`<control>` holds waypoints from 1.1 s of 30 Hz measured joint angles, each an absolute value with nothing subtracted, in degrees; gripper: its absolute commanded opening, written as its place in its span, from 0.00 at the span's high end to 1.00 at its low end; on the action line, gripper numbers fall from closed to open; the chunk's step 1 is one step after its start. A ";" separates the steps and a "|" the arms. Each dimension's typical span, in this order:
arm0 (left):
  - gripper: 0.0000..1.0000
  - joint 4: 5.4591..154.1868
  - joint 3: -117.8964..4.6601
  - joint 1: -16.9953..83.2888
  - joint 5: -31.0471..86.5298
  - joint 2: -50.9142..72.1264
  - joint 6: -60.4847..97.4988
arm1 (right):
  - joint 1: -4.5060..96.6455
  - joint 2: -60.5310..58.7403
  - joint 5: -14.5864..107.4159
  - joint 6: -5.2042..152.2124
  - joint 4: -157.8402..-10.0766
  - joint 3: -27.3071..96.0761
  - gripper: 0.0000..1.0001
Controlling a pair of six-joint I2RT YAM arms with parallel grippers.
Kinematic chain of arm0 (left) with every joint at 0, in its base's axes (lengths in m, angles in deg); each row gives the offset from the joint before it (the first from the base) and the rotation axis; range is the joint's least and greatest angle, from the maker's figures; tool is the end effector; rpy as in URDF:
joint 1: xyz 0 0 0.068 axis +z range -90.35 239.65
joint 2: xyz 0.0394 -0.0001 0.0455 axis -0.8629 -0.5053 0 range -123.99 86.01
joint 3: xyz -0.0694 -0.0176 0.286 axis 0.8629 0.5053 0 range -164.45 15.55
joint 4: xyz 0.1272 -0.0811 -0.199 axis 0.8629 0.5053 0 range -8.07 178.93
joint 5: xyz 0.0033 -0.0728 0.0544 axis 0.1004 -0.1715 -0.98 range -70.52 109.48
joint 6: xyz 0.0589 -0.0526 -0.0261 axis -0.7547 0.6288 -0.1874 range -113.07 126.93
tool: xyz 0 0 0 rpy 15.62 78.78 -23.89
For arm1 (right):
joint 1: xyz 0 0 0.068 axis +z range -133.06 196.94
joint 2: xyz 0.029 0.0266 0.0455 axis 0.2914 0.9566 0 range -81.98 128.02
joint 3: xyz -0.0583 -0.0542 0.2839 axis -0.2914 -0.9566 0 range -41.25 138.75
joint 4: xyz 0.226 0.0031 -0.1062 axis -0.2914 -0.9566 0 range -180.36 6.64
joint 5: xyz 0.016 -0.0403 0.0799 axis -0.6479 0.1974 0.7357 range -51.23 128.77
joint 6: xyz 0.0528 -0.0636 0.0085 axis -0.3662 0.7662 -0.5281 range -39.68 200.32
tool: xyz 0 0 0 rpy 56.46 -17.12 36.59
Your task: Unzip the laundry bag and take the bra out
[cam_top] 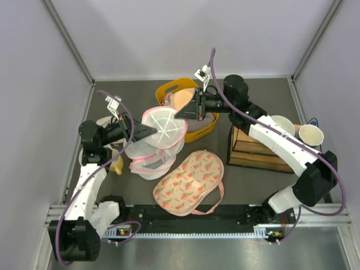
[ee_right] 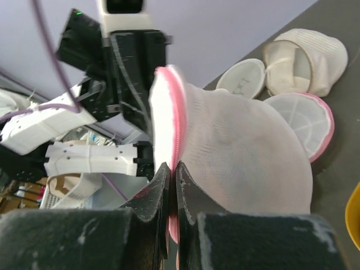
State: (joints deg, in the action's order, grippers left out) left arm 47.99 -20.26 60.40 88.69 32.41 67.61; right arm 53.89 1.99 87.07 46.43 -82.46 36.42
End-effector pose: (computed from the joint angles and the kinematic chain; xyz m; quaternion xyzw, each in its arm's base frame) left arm 0.1863 -0.0654 0.3581 0.1377 0.6570 -0.6242 0.3996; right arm 0.2466 0.2532 0.4212 -0.2933 0.6673 0.6025 0.3251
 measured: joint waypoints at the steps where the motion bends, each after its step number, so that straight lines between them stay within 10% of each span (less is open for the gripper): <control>1: 1.00 50.20 -20.98 60.31 88.71 33.09 66.45 | 53.48 2.10 86.56 46.30 -82.57 36.24 1.00; 5: 1.00 59.86 -25.00 59.92 87.62 35.86 60.31 | 52.80 3.04 83.55 45.97 -84.07 36.05 0.26; 8: 1.00 68.39 -27.98 59.70 82.90 36.50 56.97 | 52.71 3.50 77.14 47.92 -90.87 37.25 0.15; 18: 1.00 87.55 -32.28 59.72 62.07 34.97 62.21 | 58.61 -5.27 51.37 55.63 -99.00 31.00 0.24; 33: 1.00 98.55 -34.71 59.70 47.91 35.77 69.95 | 74.26 -2.17 46.81 57.40 -95.26 26.95 0.36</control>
